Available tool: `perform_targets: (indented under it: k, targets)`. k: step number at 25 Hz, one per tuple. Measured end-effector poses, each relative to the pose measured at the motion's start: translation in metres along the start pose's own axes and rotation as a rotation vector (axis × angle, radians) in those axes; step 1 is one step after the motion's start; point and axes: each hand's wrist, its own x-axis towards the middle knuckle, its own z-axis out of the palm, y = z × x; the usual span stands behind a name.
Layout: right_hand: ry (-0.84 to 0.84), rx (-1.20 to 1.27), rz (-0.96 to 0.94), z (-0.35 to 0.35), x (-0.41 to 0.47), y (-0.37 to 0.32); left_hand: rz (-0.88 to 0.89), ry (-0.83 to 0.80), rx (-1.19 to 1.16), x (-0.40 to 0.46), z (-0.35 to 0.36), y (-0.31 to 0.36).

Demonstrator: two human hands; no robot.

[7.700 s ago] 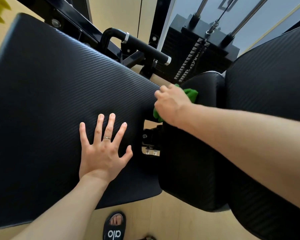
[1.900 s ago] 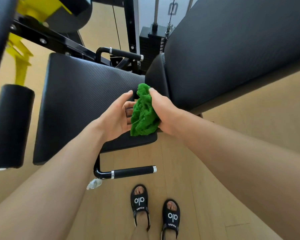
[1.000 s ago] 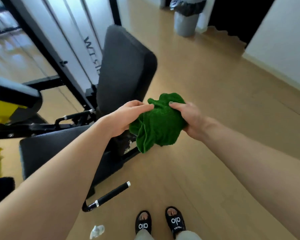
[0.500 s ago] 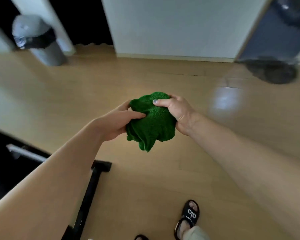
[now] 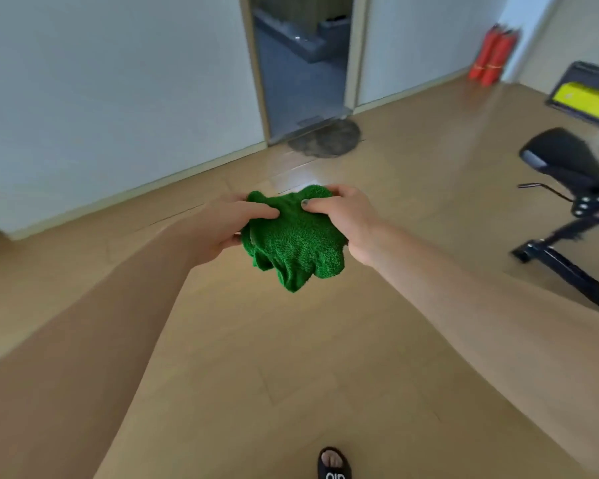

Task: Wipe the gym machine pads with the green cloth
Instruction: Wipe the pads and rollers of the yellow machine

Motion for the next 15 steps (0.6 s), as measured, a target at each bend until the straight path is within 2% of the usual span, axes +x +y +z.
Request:
perform_targets:
  k: [5, 8, 15]
  targets:
    - [0.22, 0.026, -0.039, -0.084, 0.059, -0.032, 0.09, -0.158, 0.137, 0.098, 0.05, 0.068]
    - [0.311, 0.032, -0.04, -0.124, 0.088, -0.044, 0.148, -0.192, 0.201, 0.153, 0.074, 0.102]
    - [0.629, 0.224, -0.055, -0.234, 0.138, -0.073, 0.242, -0.504, 0.329, 0.277, 0.166, 0.204]
